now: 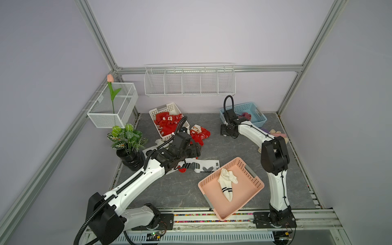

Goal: Sort the socks into the basket by color
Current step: Pick up the sock from the center of the board.

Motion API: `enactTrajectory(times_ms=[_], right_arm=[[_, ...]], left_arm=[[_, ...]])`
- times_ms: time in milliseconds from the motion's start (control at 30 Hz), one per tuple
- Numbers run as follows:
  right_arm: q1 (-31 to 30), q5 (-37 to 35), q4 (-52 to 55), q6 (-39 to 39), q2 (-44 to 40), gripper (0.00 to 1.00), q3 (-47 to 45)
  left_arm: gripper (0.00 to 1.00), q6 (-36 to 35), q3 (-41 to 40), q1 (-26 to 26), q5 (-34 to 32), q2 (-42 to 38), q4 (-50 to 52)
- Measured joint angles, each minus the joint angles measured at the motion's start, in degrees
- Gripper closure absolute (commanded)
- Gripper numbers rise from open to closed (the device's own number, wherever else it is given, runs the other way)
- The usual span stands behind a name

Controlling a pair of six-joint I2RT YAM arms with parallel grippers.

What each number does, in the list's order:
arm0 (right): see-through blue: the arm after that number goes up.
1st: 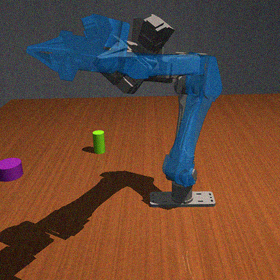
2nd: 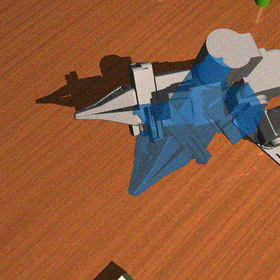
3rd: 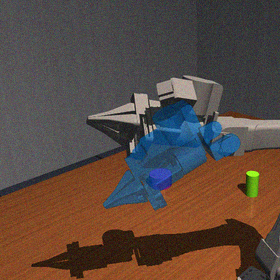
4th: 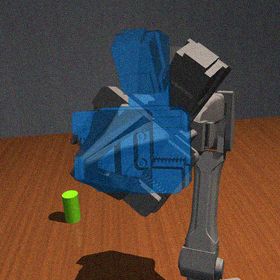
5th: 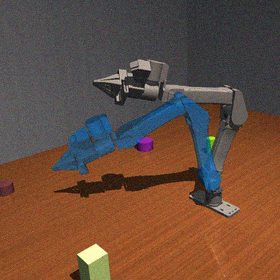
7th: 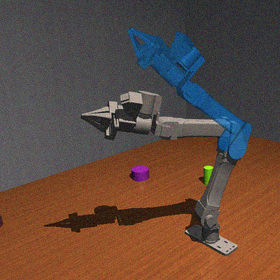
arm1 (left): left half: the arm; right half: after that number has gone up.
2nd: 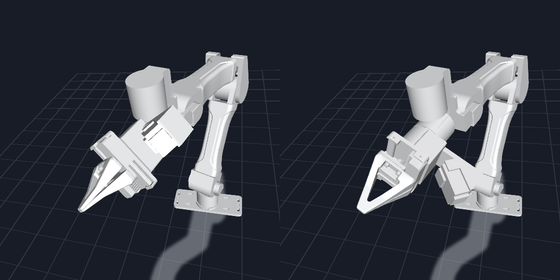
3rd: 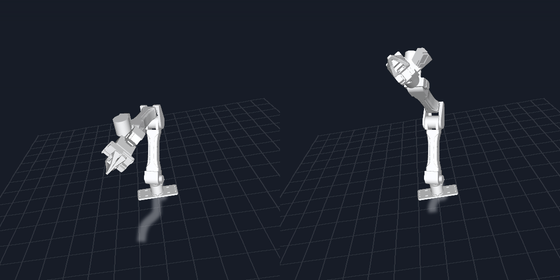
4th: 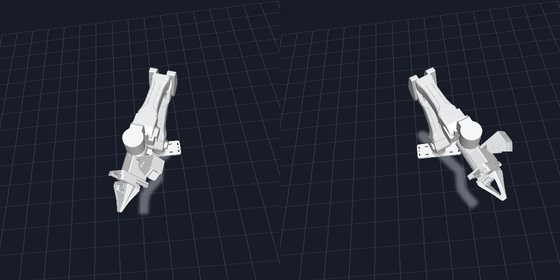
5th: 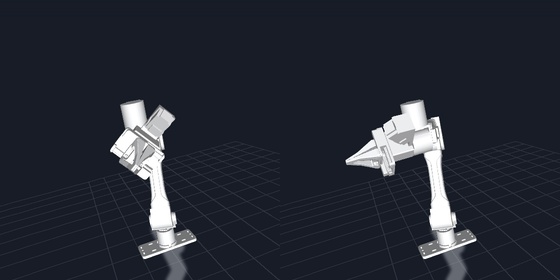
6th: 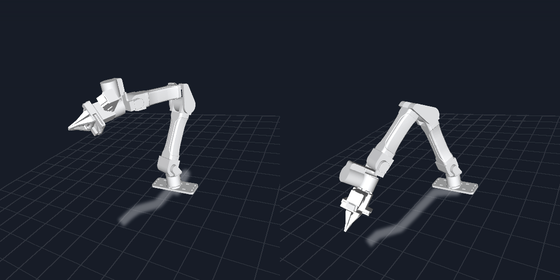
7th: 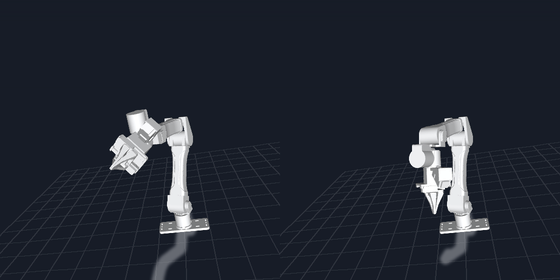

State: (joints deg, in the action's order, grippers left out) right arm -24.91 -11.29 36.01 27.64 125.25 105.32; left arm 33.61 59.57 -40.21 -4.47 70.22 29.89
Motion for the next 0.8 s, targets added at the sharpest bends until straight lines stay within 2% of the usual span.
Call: enactTrajectory(times_ms=[200,333,467,600,700,800], right_arm=[[0.17,-0.55,-2.62,2.73,2.47,0.44,0.46],[0.17,-1.16,-4.81,4.57,3.02,0.56,0.00],[0.17,-1.92,-8.00,5.77,3.02,0.61,-1.73],[0.17,-2.73,-9.90,6.97,3.02,0.83,-3.10],[0.17,-2.84,-11.69,7.10,2.99,0.92,-3.93],[0.13,-2.93,-13.66,7.17,2.75,0.93,-5.86]], left_arm=[[0.30,-0.70,1.01,0.00,-0.02,0.02,0.00],[0.30,-1.05,1.07,0.00,-0.17,0.02,0.09],[0.30,-1.14,1.07,0.00,-0.20,0.02,0.26],[0.30,-1.29,1.09,0.02,-0.20,0.00,0.50],[0.31,-1.31,1.09,0.02,-0.20,0.00,0.50],[0.31,-1.29,1.09,0.02,-0.20,0.02,0.50]])
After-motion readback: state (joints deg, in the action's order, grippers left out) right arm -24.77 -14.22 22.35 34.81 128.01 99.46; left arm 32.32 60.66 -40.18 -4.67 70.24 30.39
